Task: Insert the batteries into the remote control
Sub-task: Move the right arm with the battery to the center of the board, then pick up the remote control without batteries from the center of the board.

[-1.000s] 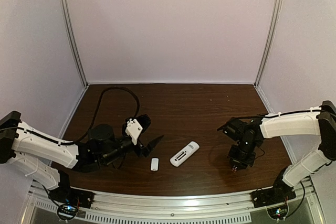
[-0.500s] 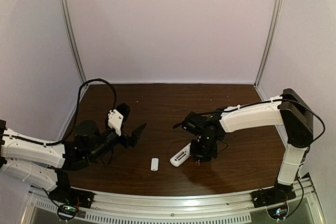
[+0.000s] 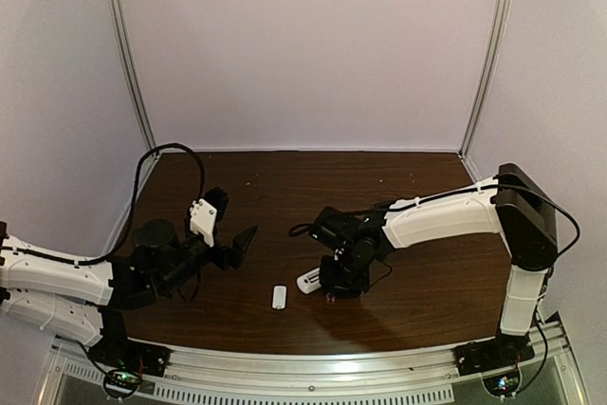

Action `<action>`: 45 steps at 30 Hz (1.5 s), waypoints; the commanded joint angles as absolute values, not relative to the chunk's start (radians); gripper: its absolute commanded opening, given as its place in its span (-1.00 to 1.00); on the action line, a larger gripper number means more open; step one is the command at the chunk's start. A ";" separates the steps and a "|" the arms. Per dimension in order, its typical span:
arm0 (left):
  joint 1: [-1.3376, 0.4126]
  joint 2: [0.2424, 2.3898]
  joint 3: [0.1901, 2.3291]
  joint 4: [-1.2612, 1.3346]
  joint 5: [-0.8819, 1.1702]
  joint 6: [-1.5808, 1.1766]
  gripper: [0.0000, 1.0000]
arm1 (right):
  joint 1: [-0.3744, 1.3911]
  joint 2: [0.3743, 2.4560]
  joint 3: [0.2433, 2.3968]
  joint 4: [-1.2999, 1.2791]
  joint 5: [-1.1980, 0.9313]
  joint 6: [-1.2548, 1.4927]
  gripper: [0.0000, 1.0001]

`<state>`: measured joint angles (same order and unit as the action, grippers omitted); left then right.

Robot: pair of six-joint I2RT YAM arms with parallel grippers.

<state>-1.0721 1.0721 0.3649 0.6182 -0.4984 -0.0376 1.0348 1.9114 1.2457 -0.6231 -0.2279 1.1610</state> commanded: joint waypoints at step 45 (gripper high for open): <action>-1.081 1.887 1.146 -0.250 0.048 0.032 0.53 | 0.728 0.996 0.763 -0.252 -0.072 0.578 0.99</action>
<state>-1.0801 1.8397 1.1027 -0.2153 0.0719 0.0521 0.7448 0.9974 0.7628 -0.2726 -0.0120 0.6048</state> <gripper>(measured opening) 0.769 0.995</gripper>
